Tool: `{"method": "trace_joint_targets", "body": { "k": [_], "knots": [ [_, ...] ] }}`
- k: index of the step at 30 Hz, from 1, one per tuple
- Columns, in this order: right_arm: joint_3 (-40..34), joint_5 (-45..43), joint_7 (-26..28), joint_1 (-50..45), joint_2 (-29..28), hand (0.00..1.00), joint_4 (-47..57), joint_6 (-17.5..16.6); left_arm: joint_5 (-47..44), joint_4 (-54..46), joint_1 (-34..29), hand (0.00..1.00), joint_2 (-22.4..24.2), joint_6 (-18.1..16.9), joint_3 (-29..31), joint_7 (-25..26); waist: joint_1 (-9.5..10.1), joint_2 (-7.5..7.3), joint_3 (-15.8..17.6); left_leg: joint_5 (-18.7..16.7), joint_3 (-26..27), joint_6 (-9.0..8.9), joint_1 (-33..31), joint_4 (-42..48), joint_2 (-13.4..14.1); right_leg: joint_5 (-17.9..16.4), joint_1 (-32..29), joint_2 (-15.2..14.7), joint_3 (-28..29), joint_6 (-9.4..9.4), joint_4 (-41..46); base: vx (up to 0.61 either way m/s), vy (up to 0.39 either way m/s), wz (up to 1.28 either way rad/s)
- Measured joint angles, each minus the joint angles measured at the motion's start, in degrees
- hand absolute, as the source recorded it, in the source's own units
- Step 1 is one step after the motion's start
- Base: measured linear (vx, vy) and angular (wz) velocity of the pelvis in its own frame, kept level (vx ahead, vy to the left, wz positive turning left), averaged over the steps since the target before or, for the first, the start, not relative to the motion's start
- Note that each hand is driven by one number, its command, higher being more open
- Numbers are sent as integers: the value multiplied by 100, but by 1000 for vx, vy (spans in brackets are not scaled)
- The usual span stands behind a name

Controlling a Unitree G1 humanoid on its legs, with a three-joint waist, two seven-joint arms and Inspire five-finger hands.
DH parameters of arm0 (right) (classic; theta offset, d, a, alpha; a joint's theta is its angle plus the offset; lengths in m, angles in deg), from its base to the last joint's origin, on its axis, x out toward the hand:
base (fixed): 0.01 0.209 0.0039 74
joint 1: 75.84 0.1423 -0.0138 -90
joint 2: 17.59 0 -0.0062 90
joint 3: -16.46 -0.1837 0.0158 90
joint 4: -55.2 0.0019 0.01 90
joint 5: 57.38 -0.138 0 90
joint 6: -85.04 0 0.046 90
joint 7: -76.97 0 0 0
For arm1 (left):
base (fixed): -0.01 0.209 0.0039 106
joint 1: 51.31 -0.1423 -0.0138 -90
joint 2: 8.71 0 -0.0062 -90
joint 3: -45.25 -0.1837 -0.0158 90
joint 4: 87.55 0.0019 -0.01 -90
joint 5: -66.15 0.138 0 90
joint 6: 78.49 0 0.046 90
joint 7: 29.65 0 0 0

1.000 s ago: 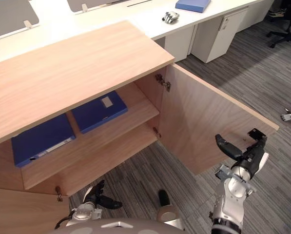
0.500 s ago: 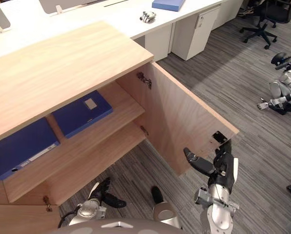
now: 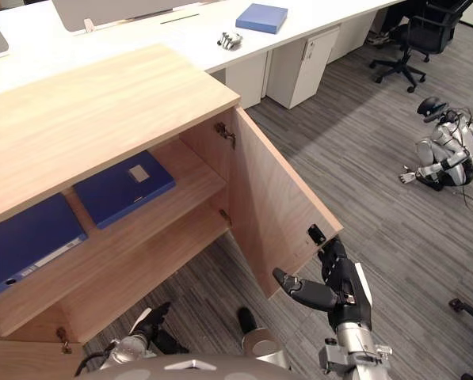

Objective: Walk over to the cabinet, pick up the folder, carry it to the office cabinet, place the folder inside the office cabinet, then close the office cabinet door

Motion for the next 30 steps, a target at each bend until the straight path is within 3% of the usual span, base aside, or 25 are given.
{"method": "trace_joint_targets", "body": {
  "k": [9, 15, 20, 24, 30],
  "knots": [
    [-66, -957, 432, -261, 768, 100, 87, 313, 5, 240, -98, 100, -101, -77, -202, -256, 7, -145, -116, -73, -317, -2, 52, 53, -26, -246, 105, -84, -223, 13, 331, -10, 14, 15],
    [100, -1401, 748, -257, 2226, 100, 61, 467, 8, 454, -35, 100, -165, -105, -298, -340, 25, -226, -289, -50, -472, 36, 34, -3, -89, -304, 104, -160, -326, 10, 412, 7, 13, 10],
    [505, -1440, 1109, -2, 2918, 100, 61, 499, 6, 551, 17, 100, -198, -105, -423, -381, 54, -267, -409, -17, -514, 66, 30, -61, -100, -318, 104, -172, -372, -2, 401, 32, -4, 5],
    [952, -1605, 1206, 461, 2984, 100, 53, 514, 5, 565, 19, 100, -199, -105, -462, -390, 111, -274, -543, 11, -631, 108, -41, -66, -105, -353, 104, -198, -496, -2, 392, 44, -9, 15],
    [1466, -1591, 1114, 1423, 2786, 100, -191, 489, -1, 621, 78, 100, -288, -103, -456, -349, 365, -295, -646, 25, -811, 112, -180, -56, -97, -375, 111, -202, -706, -17, 325, 41, -14, 18]
  ]
}}
